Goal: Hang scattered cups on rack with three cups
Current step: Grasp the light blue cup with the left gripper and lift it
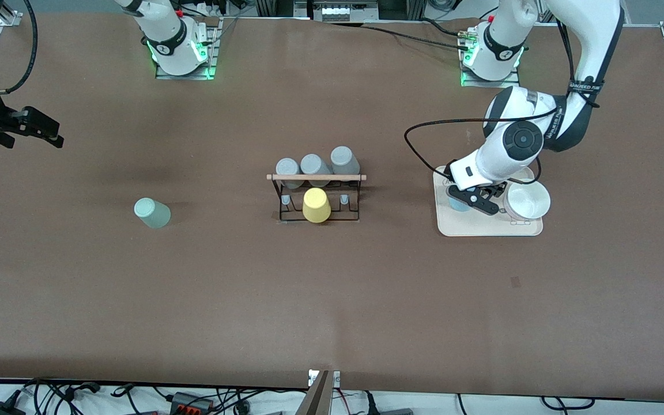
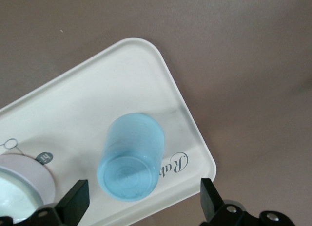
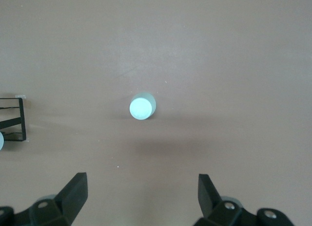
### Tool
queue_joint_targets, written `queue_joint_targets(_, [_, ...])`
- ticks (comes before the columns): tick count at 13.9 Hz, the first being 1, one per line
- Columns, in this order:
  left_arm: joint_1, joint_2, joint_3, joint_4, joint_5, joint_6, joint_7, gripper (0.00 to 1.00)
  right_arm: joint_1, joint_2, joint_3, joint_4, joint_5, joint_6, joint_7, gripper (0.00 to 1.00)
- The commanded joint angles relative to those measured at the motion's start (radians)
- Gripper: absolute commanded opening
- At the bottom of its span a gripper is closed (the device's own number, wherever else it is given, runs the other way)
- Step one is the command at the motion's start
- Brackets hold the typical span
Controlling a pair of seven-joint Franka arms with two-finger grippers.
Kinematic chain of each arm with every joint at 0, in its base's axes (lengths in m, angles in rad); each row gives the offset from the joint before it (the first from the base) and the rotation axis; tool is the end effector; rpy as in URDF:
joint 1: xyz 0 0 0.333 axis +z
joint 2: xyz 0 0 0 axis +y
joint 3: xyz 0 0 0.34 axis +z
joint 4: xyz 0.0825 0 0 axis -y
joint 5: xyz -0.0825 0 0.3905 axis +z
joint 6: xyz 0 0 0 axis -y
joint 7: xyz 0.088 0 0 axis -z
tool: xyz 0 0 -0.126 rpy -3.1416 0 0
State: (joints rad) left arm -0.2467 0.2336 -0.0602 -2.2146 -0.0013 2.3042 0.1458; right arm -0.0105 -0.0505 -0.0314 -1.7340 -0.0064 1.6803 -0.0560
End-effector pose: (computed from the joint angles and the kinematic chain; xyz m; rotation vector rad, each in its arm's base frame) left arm 0.5157 -0.1636 0.2600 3.0508 -0.7001 -0.2263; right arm 0.5496 -0.0242 0.5885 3.1369 0.0233 -0.0054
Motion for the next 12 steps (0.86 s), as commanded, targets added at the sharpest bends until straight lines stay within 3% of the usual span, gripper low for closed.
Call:
queue_joint_targets(1, [0.006, -0.043, -0.004, -0.074, 0.015, 0.065, 0.035, 1.0, -0.002, -0.02, 0.004, -0.012, -0.003, -0.01, 0.013, 1.0])
queue_joint_targets(8, [0.049, 0.012, -0.004, -0.103, 0.015, 0.196, 0.167, 1.0, -0.002, -0.014, 0.004, -0.004, -0.004, -0.01, 0.015, 1.0])
queue_joint_targets(12, [0.049, 0.03, -0.004, -0.102, 0.015, 0.253, 0.23, 0.63, 0.001, 0.007, 0.007, -0.006, -0.004, -0.002, 0.013, 1.0])
